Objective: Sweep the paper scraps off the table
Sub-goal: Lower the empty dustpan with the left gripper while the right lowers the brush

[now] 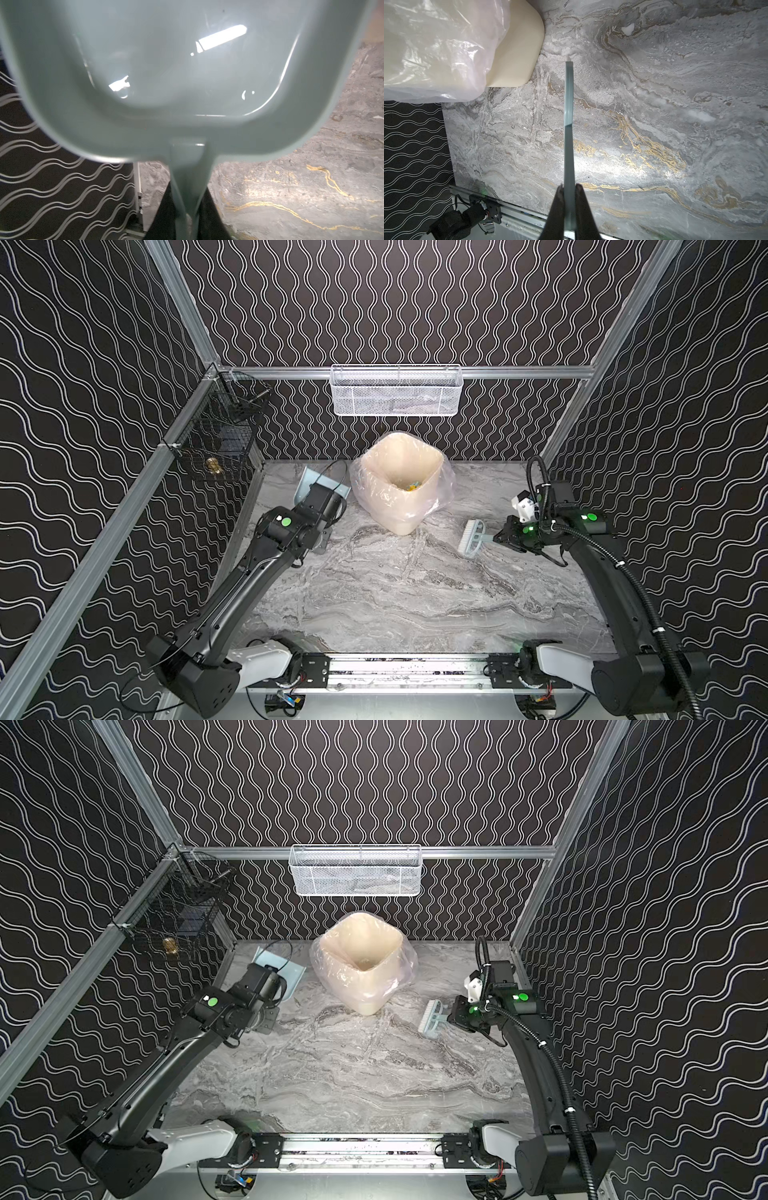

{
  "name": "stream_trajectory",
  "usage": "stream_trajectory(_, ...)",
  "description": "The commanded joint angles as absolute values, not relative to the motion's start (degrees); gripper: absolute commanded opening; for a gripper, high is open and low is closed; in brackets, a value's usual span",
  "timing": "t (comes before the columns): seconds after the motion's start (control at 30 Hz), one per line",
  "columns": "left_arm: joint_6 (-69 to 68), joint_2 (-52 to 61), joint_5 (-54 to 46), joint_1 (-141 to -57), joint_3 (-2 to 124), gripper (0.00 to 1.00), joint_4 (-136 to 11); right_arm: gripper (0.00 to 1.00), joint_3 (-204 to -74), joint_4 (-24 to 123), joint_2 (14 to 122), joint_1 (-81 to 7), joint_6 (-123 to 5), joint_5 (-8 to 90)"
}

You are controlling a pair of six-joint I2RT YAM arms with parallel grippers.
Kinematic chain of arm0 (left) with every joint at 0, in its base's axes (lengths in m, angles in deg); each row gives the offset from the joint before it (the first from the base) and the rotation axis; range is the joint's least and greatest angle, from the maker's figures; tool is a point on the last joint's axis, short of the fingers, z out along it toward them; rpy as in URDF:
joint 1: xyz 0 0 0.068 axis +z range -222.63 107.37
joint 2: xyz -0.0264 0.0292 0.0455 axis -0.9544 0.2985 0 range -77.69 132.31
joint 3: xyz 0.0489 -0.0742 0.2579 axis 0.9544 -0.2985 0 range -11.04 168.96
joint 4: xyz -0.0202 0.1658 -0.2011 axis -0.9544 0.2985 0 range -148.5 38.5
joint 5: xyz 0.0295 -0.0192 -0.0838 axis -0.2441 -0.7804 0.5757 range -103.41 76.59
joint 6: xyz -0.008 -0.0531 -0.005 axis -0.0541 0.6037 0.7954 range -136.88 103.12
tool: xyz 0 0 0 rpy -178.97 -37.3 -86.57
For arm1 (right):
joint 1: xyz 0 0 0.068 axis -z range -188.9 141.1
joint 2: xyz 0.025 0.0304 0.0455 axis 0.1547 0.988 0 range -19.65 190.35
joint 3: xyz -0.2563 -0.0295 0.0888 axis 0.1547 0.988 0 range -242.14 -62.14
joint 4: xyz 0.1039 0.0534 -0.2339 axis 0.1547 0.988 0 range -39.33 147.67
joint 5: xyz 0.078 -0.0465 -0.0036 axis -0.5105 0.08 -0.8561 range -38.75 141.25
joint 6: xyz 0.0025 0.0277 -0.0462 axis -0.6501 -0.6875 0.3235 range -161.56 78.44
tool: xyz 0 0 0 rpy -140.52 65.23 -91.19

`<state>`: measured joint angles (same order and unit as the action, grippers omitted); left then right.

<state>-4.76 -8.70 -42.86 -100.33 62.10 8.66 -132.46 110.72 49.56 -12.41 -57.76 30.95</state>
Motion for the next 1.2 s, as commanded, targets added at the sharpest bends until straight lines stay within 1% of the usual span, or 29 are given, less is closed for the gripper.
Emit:
stream_trajectory(0.0, 2.0, -10.4, -36.6, -99.1, 56.1, 0.00, 5.2, 0.00, -131.8, 107.9, 49.4, -12.2, -59.0, 30.0)
stream_trajectory(0.1, 3.6, -10.8, -31.4, -97.4, 51.5, 0.00, 0.3, 0.00, -131.0, 106.3, 49.5, -11.8, -59.1, 30.2)
stream_trajectory(0.2, 5.1, -8.7, -26.7, -95.9, 48.3, 0.00, -3.1, 0.00, -130.4, 104.3, 49.7, -11.4, -59.4, 30.3)
stream_trajectory(0.4, 6.7, -5.5, -20.3, -94.5, 42.2, 0.00, -10.3, 0.00, -128.2, 100.5, 49.6, -11.0, -60.8, 30.0)
stream_trajectory(0.93, 6.8, 6.5, -13.1, -91.5, 35.5, 0.00, -22.4, 0.00, -122.8, 97.0, 47.3, -10.3, -62.5, 29.2)
stream_trajectory(1.17, 7.2, 7.6, -12.9, -91.5, 34.2, 0.00, -23.1, 0.00, -119.8, 92.6, 47.0, -9.3, -63.4, 28.4)
